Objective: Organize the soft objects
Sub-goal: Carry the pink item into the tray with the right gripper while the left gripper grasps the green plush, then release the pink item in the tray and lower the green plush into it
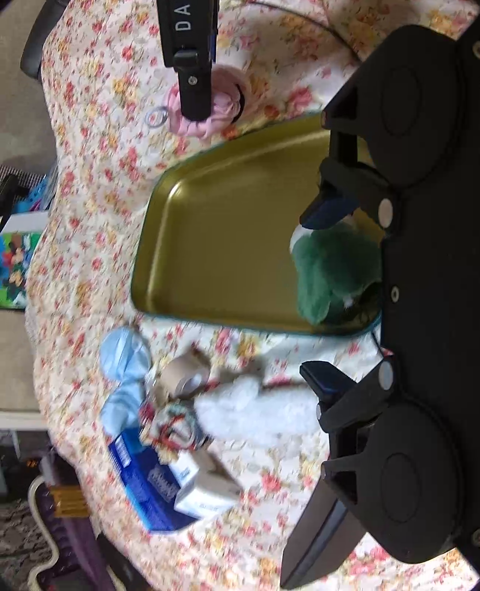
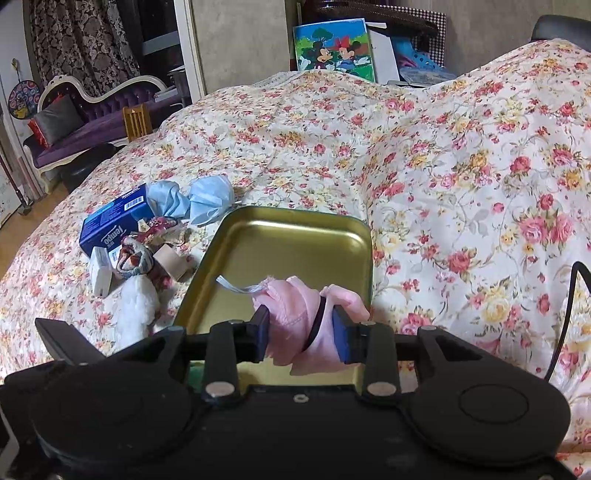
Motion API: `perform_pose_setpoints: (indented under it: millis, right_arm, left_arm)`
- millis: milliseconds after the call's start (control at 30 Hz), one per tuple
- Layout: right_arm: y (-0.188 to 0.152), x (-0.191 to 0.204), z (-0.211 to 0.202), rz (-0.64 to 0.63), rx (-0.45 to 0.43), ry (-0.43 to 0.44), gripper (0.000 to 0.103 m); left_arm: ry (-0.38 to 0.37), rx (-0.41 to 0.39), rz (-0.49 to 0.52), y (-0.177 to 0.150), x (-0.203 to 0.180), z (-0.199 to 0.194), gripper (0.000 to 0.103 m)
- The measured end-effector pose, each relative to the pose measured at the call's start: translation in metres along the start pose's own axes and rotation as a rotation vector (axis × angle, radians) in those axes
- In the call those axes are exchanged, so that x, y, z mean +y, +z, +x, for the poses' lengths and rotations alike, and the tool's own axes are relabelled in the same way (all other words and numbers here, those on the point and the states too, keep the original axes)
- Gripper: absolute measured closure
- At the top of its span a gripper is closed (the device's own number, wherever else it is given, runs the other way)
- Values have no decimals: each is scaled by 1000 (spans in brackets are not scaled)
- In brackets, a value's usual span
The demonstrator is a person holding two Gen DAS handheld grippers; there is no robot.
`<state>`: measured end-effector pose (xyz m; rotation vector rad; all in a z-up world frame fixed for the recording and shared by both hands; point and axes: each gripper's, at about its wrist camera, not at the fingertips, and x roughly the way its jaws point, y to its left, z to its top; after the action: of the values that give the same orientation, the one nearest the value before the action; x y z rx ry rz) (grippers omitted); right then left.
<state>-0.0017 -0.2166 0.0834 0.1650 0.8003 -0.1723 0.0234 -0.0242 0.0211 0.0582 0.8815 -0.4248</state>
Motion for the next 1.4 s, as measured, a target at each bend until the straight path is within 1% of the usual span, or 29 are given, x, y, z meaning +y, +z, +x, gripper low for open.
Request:
perform_pose_setpoints:
  millis: [100, 200, 267, 300, 333, 433, 500, 533, 600, 667, 700, 733, 767, 900, 1167, 1400]
  right_arm:
    - [4, 0, 5, 5, -1, -8, 68]
    - [10, 1, 10, 6, -6, -18, 68]
    - [15, 2, 15, 7, -12, -20, 64]
    - [16, 3, 16, 6, -18, -24, 60]
    - [18, 4, 17, 5, -27, -30, 48]
    - [23, 5, 21, 0, -47, -53, 29]
    - [23, 7, 20, -1, -53, -53, 26]
    - [23, 7, 20, -2, -50, -49, 22]
    - [20, 7, 21, -6, -41, -43, 18]
    - [15, 8, 22, -13, -37, -46, 17]
    - [13, 8, 23, -17, -33, -50, 14]
    - [11, 8, 23, -19, -29, -53, 8]
    - [8, 8, 24, -21, -24, -56, 6]
    - [-3, 9, 24, -35, -11, -47, 0]
    - [-13, 15, 27, -71, -7, -55, 0]
    - [-18, 16, 26, -73, 5, -64, 0]
  left_arm:
    - [44, -26, 0, 0, 1, -2, 28]
    - [46, -30, -10, 2, 3, -3, 27]
    - [53, -31, -11, 3, 5, -3, 26]
    - [59, -31, -11, 3, 5, -2, 25]
    - [63, -31, -12, 3, 5, -2, 24]
    - [71, -26, -19, 3, 7, -1, 24]
    - [77, -25, -26, 4, 9, 0, 24]
    - [80, -24, -30, 4, 9, 0, 24]
    - [84, -22, -41, 5, 11, 0, 19]
    - [90, -27, -50, 5, 13, 0, 18]
    - [93, -29, -54, 5, 14, -1, 17]
    - [95, -31, -58, 5, 15, -2, 17]
    - [96, -34, -64, 5, 17, -2, 16]
    - [121, -49, -87, 6, 21, -4, 12]
    - [162, -58, -138, 10, 34, -5, 12]
    - [199, -73, -143, 11, 39, -7, 12]
